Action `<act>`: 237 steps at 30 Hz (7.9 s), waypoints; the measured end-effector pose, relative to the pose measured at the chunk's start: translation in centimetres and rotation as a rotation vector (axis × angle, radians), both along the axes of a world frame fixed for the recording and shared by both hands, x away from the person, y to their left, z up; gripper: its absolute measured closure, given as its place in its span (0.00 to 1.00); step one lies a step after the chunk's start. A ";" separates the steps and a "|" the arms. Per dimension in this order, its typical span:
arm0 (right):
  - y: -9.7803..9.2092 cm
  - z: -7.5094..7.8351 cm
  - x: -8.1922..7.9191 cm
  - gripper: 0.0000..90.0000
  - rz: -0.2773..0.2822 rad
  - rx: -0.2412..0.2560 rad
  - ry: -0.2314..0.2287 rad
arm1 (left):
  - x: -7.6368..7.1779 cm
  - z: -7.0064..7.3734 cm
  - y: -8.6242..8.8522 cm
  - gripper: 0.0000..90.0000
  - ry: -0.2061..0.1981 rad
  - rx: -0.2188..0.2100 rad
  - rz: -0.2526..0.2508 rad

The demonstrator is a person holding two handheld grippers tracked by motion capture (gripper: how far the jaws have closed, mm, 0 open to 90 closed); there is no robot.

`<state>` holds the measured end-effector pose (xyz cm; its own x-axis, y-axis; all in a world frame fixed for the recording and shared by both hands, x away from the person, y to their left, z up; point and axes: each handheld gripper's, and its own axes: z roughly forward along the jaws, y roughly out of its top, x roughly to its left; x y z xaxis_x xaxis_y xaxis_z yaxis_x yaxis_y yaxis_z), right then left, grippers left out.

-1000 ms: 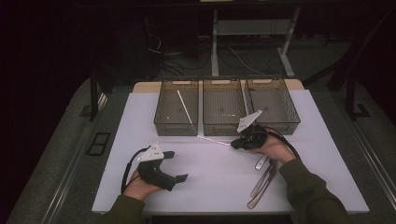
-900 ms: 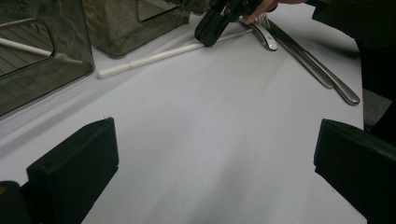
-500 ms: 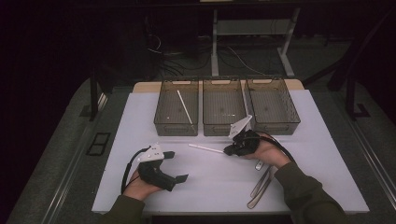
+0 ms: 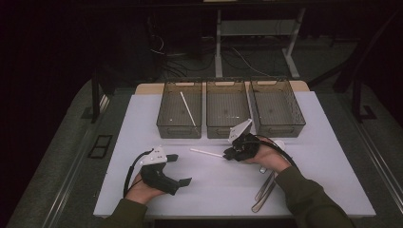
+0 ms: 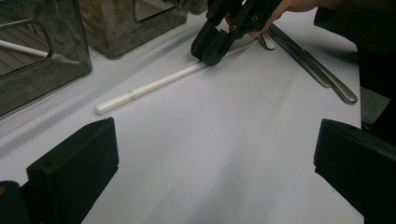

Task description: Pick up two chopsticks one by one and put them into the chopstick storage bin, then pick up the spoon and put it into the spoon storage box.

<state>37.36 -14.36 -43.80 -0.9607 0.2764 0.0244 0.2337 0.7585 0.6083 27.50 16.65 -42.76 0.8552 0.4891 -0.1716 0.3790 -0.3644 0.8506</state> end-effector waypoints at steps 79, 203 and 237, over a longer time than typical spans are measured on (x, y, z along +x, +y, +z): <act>4.2 10.0 7.3 0.94 -0.411 0.190 -0.004 | -0.2 0.0 -0.3 0.00 -0.003 -0.028 0.003; -12.7 2.8 -6.7 0.97 -0.404 0.180 -0.006 | 0.6 -0.2 0.0 0.00 -0.027 0.012 -0.035; -12.5 -0.2 -6.3 1.00 -0.400 0.123 0.024 | 0.2 0.0 -0.2 0.00 -0.038 0.012 -0.031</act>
